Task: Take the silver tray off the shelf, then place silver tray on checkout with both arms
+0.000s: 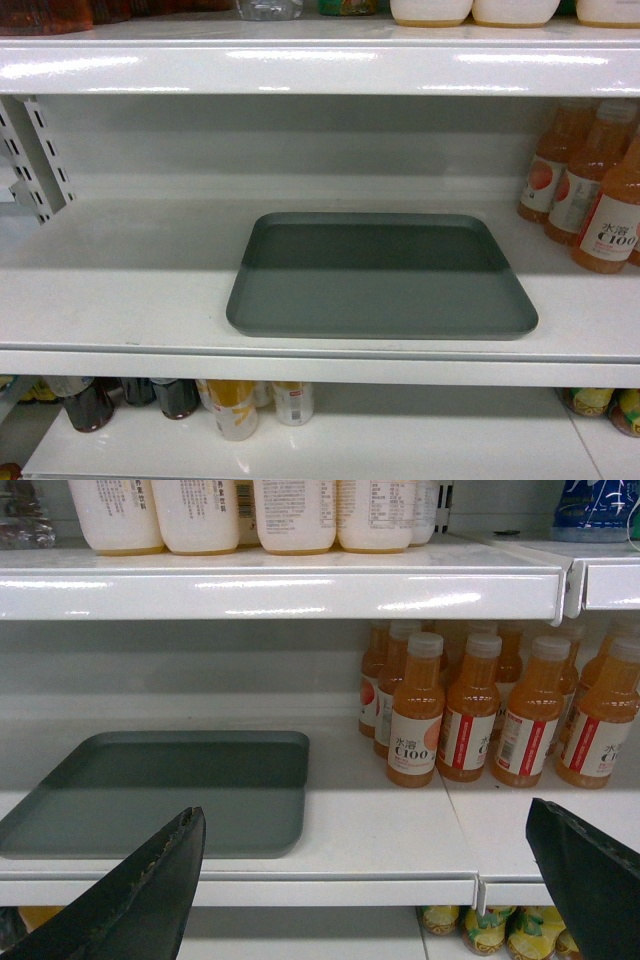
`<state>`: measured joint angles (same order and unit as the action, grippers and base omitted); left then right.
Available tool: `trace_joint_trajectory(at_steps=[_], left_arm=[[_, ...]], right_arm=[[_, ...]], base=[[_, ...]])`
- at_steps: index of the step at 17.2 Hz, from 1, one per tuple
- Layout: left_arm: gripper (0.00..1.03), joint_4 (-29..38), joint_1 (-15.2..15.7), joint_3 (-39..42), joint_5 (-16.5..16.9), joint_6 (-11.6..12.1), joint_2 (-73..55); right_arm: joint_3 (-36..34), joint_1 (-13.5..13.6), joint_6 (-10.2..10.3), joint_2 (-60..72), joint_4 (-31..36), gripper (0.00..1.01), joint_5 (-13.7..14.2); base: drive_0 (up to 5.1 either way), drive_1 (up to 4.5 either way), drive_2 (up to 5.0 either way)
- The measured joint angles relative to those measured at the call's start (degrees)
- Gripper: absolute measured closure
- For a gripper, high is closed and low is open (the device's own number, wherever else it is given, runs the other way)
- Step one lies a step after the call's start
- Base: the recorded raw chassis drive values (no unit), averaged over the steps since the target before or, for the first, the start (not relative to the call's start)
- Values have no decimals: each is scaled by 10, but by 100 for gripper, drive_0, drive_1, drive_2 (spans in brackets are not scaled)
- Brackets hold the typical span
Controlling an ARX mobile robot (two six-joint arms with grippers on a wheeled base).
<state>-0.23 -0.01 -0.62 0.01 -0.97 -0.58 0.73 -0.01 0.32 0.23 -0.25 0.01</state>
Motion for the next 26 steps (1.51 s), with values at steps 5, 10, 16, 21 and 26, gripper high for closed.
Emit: trace_joint_trajectory(at_steps=[5,10,16,21,26], left_arm=[[5,0,0,0,0,0,0],[5,0,0,0,0,0,0],[5,0,0,0,0,0,0],[5,0,0,0,0,0,0],[5,0,0,0,0,0,0]], right_arm=[[0,0,0,0,0,3,0],[0,0,0,0,0,3,0],[0,0,0,0,0,3,0],[0,0,0,0,0,3,0],[0,0,0,0,0,3,0]], base=[[0,0,0],[0,0,0],[0,0,0],[0,0,0],[0,0,0]])
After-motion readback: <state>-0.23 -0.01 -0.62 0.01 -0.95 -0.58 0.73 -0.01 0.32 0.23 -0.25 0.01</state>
